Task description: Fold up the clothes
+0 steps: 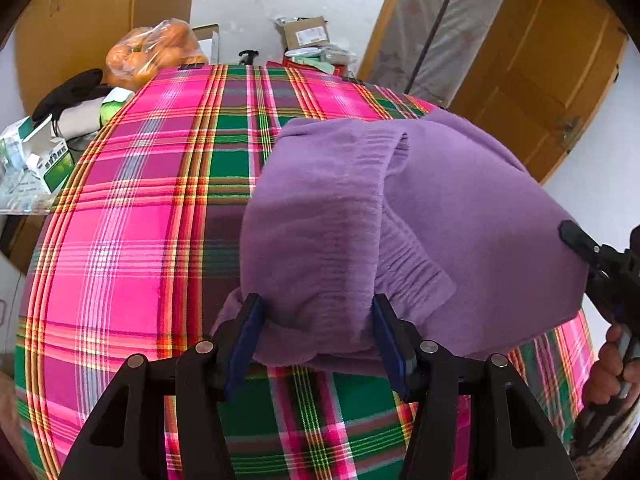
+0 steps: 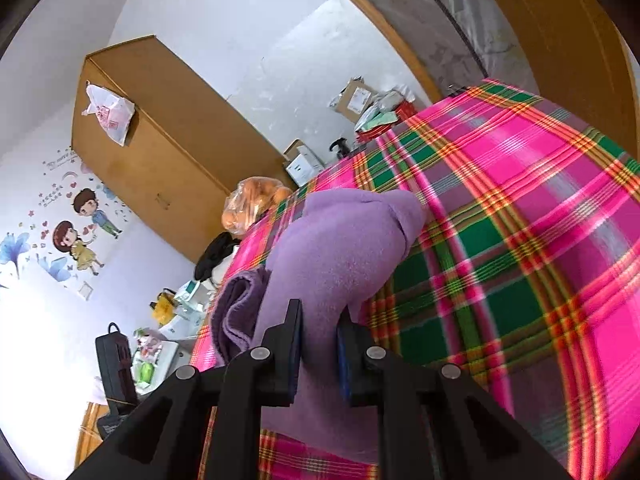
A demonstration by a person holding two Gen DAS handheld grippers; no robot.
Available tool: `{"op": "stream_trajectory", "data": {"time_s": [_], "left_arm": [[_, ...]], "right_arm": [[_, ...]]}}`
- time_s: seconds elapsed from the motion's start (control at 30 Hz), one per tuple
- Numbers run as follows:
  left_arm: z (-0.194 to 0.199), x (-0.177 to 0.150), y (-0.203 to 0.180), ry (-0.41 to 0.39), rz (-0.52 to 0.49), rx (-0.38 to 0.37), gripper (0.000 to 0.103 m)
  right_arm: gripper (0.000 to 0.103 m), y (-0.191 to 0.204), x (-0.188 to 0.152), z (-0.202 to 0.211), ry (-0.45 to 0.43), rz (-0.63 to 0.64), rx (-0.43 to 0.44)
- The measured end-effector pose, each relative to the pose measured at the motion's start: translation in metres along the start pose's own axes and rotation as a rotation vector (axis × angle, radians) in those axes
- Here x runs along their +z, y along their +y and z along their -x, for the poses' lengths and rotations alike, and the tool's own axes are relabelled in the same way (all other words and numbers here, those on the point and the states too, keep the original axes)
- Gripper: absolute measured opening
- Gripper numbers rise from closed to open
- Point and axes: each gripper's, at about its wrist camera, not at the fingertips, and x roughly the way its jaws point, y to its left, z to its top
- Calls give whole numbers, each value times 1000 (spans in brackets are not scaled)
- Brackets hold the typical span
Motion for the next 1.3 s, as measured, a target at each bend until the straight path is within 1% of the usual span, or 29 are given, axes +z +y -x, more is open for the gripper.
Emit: {"op": "stream_trajectory", "data": {"time_s": [0.1, 0.23, 0.33, 0.53, 0.7, 0.87, 1.03, 1.17, 1.23, 1.3], "left_arm": [[2, -1, 1, 2, 14, -7, 58], [11, -1, 0, -14, 34, -29, 58], [19, 0, 0, -42, 38, -46, 58], [35, -4, -2, -73, 35, -81, 58], [44, -9, -5, -87, 7, -151, 58], [49, -14, -12, -95, -46, -150, 58], [41, -15, -21, -87, -97, -107, 58], [27, -13, -17, -56, -76, -84, 58], [20, -10, -14, -35, -55, -77, 58], [14, -6, -11, -22, -32, -96, 58]], "right_arm": [[15, 9, 1, -1, 2, 44, -4], [15, 37, -3, -10, 5, 140, 3], [16, 54, -2, -22, 15, 155, 55], [16, 83, -6, -47, 42, 191, 118], [16, 96, -7, -72, 85, 178, 170], [16, 104, -10, -95, 137, 167, 203], [18, 109, -14, -115, 201, 155, 235], [20, 111, -17, -120, 237, 155, 237], [22, 111, -15, -117, 256, 175, 216], [24, 109, -11, -110, 254, 204, 189]]}}
